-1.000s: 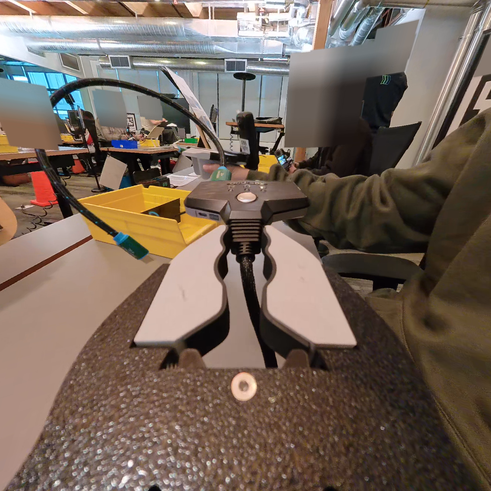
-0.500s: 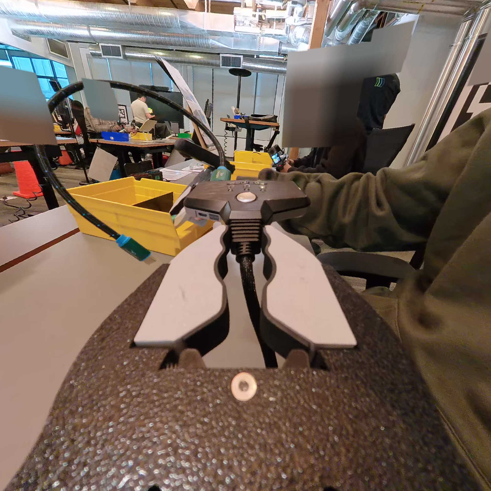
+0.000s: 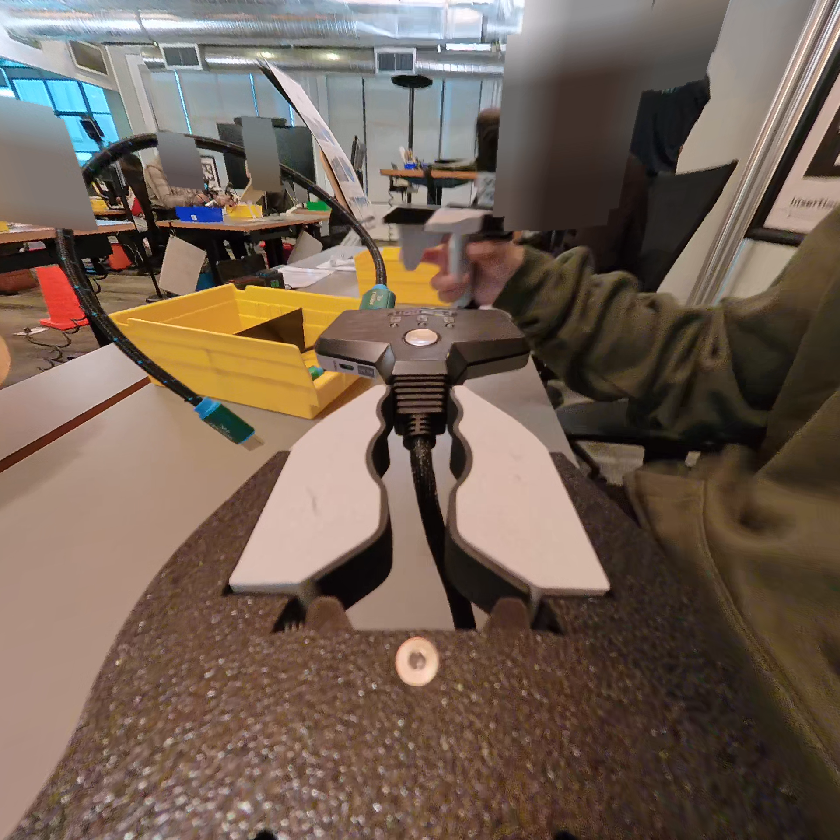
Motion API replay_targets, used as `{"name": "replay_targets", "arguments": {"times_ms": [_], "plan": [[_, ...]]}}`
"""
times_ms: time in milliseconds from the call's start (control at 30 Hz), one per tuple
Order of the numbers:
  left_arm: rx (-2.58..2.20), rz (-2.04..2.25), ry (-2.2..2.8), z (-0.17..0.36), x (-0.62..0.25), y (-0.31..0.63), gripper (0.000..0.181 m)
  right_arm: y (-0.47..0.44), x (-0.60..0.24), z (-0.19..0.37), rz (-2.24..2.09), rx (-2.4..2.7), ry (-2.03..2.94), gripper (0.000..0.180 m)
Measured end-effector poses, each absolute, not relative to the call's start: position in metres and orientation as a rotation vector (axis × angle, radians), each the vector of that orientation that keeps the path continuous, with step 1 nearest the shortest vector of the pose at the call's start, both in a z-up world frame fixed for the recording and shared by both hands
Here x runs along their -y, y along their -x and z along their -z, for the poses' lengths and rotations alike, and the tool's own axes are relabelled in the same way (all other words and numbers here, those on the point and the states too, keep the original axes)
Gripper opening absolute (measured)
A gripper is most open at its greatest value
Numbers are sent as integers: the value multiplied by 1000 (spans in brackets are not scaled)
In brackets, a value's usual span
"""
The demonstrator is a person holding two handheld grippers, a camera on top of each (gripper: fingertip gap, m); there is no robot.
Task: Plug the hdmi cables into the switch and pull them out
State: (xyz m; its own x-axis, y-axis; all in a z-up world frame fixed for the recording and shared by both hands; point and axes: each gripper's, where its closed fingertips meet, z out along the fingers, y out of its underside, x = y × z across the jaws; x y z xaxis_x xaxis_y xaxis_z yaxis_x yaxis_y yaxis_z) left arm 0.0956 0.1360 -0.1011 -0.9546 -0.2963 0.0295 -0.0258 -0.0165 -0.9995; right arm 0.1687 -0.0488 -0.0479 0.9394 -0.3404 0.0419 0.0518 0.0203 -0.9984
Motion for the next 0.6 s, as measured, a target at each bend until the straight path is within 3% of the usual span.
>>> {"name": "replay_targets", "arguments": {"times_ms": [233,467,600], "plan": [[-2208,1858,99,130,-117,-82,21,-67,-22,43,331,21,1638,51],[-2204,1892,-106,130,-107,-61,22,-82,-47,87,225,-35,1789,55],[-2227,1859,-146,137,-107,-58,21,-88,-44,112,249,-58,1885,46]]}}
